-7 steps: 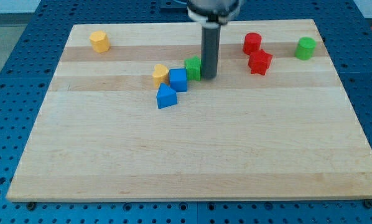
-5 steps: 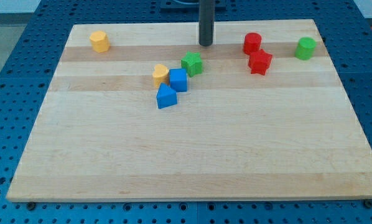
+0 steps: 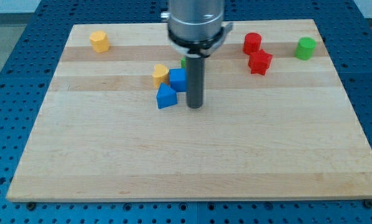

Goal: Push the green star along with the cube slightly to the top

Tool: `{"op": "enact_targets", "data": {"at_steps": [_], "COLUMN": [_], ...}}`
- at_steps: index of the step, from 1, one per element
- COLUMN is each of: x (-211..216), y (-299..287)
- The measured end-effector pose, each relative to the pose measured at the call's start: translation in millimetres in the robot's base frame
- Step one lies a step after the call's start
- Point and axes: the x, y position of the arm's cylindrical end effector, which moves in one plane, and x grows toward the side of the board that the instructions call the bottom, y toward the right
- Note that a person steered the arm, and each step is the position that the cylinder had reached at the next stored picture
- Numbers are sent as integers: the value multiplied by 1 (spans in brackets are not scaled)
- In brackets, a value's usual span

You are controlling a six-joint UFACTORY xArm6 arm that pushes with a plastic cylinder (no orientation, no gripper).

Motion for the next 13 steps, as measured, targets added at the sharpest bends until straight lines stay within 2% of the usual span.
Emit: {"op": "enact_targets", "data": {"at_steps": [3, 4, 6, 9, 10, 11, 13], "x": [-37, -16, -60, -63, -80, -133, -171], "y": [-22, -21, -19, 1, 1, 4, 5]}}
